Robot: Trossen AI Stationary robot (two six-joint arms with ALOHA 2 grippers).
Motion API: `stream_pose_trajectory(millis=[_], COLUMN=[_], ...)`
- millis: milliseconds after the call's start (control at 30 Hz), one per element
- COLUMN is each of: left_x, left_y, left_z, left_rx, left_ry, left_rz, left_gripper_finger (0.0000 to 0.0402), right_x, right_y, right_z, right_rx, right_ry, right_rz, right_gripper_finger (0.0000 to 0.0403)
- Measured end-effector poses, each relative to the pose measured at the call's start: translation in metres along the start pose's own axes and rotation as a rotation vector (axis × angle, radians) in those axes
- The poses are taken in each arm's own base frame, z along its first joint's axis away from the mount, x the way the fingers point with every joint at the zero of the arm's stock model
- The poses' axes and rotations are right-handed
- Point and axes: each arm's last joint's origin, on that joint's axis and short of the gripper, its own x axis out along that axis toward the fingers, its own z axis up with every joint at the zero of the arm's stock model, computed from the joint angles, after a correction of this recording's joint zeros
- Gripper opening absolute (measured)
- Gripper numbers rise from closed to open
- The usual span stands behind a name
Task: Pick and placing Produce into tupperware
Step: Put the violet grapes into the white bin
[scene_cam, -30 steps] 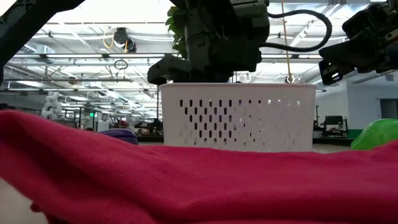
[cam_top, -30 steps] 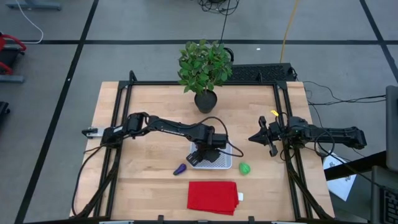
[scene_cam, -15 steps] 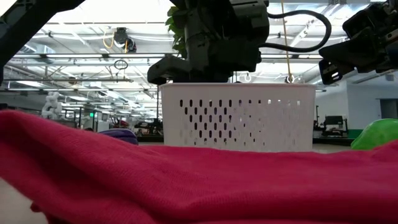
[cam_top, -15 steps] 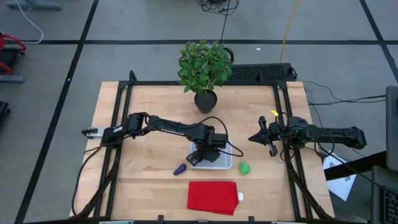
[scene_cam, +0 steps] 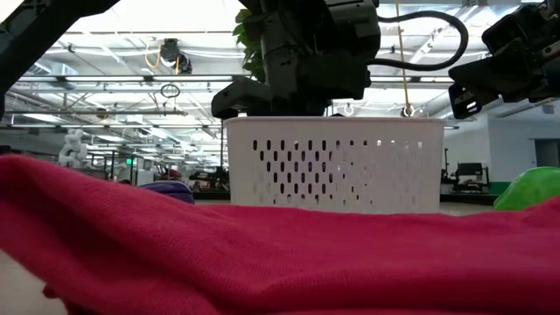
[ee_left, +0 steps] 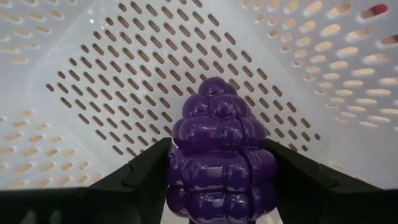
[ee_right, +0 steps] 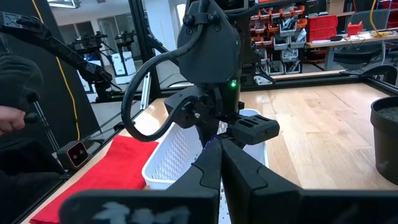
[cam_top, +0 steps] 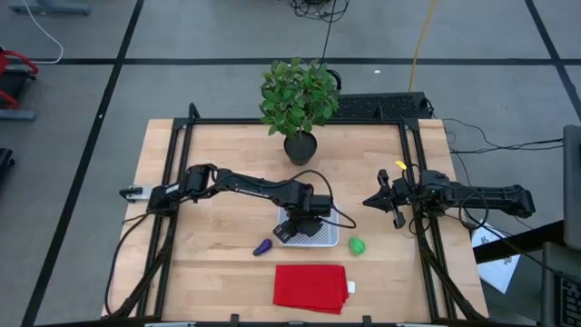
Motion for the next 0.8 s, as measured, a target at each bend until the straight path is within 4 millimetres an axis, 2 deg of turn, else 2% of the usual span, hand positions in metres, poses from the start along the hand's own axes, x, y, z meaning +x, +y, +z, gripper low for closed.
stream_pose_trajectory(millis=[800], left_x=[0.0], left_y=[-0.0004], left_z=[0.0006], left_rx=[-0.026], left_ry=[-0.017], left_rz=[-0.016], left_gripper_finger=[0.0233], right_x=[0.0], right_y=[0.0], right_z=[0.0], right_rx=[0.001], right_ry=[0.0], right_rz=[0.0], right_gripper_finger=[0.0])
